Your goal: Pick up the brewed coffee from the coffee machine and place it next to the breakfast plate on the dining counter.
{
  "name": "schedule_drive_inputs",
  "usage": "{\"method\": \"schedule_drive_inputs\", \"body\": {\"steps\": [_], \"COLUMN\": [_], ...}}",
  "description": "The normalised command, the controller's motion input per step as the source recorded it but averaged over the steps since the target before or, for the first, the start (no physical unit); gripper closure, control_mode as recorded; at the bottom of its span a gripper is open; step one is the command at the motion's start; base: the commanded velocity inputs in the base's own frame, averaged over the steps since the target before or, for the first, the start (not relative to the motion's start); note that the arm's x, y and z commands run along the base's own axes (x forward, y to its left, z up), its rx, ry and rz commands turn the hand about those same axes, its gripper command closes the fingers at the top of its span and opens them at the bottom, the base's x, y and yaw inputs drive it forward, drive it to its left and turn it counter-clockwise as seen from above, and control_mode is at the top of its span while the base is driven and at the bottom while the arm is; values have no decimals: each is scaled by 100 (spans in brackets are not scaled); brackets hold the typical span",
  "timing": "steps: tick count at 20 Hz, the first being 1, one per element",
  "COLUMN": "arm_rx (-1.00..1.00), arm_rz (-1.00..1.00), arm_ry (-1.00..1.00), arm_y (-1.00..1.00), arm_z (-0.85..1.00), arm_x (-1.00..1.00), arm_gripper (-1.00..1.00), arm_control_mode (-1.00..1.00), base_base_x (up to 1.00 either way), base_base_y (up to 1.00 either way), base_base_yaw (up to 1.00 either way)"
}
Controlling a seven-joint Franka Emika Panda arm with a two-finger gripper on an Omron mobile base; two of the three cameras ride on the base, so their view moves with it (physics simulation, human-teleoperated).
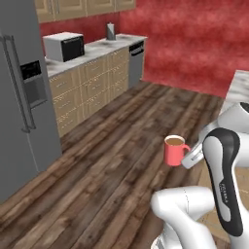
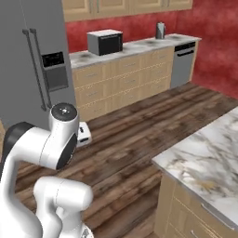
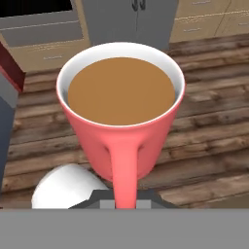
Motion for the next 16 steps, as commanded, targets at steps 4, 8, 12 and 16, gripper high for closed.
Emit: {"method": "schedule_drive_inputs", "body": {"steps": [4,8,12,16], "arm_rx": [0,0,0,0], "arm_rz": [0,0,0,0], "arm_ry": [0,0,0,0], "arm_y": [0,0,0,0], "arm_z": [0,0,0,0], "arm_x": [0,0,0,0], "arm_gripper": [100,100,100,100], "arm_control_mode": [100,100,100,100], "base_base_x": [100,100,100,100], "base_base_y": [53,37,27,24], "base_base_yaw": [-44,-50,-50,-49]}}
